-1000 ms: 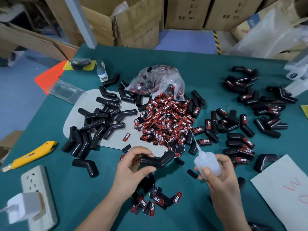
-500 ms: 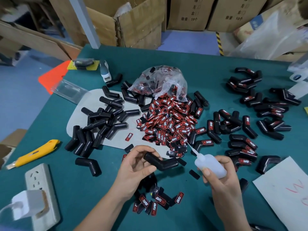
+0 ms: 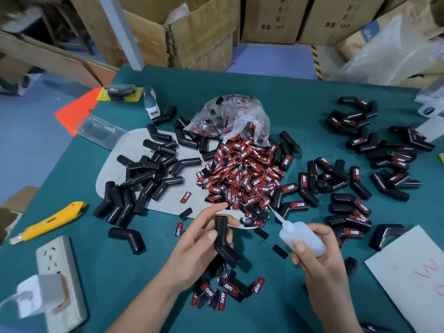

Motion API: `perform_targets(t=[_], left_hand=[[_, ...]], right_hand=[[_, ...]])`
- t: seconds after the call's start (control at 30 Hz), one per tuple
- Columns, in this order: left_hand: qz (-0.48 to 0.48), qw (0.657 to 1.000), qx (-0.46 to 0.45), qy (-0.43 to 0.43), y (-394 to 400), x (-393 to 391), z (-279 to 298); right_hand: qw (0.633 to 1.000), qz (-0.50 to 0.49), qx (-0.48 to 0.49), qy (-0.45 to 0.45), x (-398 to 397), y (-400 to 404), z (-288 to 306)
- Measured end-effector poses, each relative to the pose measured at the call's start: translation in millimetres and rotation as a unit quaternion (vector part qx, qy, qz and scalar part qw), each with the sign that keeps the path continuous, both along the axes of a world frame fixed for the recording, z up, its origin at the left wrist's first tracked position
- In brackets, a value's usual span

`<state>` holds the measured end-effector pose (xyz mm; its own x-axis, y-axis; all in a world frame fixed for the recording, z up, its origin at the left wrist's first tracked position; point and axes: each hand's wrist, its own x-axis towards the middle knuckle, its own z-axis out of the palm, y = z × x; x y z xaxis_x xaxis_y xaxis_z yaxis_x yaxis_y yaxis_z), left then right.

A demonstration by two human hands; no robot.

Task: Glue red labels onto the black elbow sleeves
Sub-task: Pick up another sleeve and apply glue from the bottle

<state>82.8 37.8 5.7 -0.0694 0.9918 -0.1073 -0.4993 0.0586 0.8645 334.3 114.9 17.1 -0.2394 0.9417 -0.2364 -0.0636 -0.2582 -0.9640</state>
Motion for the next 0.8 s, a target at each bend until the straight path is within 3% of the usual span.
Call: perform_targets(t=[0.13,0.23,0.37,0.53,0.63,0.8], left_hand=[[0.056,0.995,-0.035,0.076,6,6,-5],[0.091,0.974,-0.055,0.201,12,5,-3],[0.071,0.954,-0.028,0.289,16,0,5],[0.092,0.966,-0.030,0.239,10,0,1],[0.153,0.954,-0.049,0.252,7,2,0],[0.188,0.943,0.003,0.276,6,1,0]], right_hand=[[1.000,-0.015,0.001,-0.001,-1,0,0],[1.000,-0.025,0.004,-0.008,0,1,1],[0.999,-0.039,0.006,-0.005,2,0,1],[0.999,-0.038,0.031,0.006,5,-3,4],[0.997,-0.040,0.070,-0.015,3,-9,8],[0.980,-0.061,0.174,-0.069,-6,-13,20]])
